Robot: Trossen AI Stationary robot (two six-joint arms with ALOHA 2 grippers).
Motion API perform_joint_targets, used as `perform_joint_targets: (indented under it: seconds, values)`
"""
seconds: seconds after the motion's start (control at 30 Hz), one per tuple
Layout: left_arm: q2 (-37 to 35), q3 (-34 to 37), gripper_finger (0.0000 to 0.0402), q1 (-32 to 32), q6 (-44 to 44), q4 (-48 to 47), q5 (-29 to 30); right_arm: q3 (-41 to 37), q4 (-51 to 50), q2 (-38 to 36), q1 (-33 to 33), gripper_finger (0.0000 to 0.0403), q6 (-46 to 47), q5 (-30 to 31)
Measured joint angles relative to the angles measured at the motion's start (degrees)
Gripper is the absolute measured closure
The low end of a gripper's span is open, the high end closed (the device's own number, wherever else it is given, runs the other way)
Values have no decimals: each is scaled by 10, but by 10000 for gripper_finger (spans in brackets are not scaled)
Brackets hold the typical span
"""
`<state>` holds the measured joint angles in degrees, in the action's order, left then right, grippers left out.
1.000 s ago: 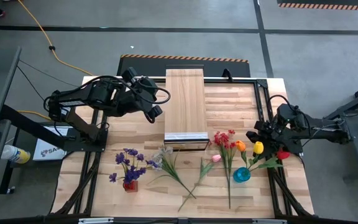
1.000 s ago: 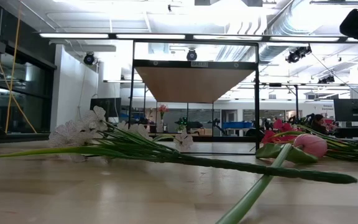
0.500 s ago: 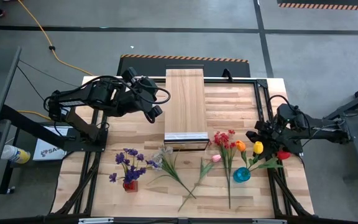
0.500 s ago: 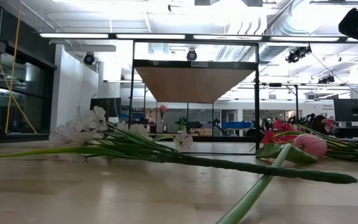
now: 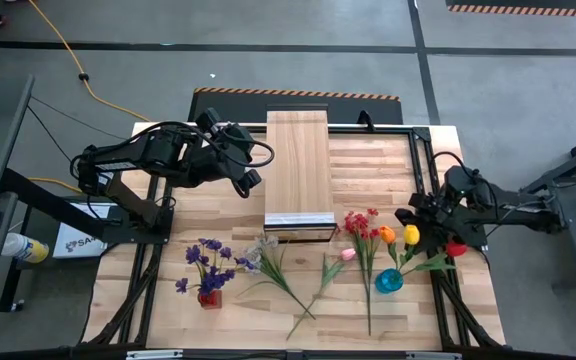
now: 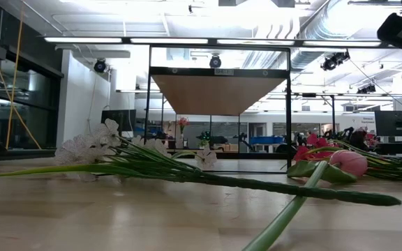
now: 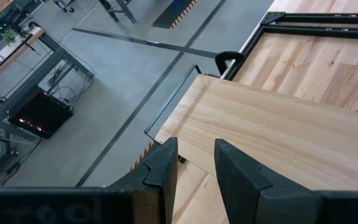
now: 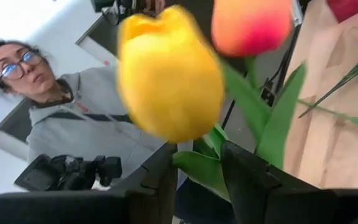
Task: Pick and place flowers into a vace then onto a shelf
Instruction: Put the yellow tulip into the blue vase, then put the pink tulip into the red vase
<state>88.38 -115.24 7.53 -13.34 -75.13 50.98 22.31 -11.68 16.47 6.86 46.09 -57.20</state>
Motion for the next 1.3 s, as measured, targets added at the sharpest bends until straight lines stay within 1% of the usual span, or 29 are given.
perform_joint_targets:
  seconds: [0.17, 0.47, 0.7, 0.87, 1.03, 1.3]
  values:
    - [0, 0, 263, 0, 0, 0, 0, 0, -1, 0, 31, 289, 0, -11]
    - [0, 0, 263, 0, 0, -1, 0, 0, -6, 0, 70, 289, -12, -62]
    - [0, 0, 263, 0, 0, -5, 0, 0, -72, 0, 102, 289, -52, -93]
    - [0, 0, 263, 0, 0, -5, 0, 0, -83, 0, 126, 289, -71, -117]
    - [0, 0, 263, 0, 0, -11, 0, 0, -103, 0, 157, 289, -99, -127]
    - [0, 0, 263, 0, 0, -17, 0, 0, -90, 0, 215, 289, -104, -152]
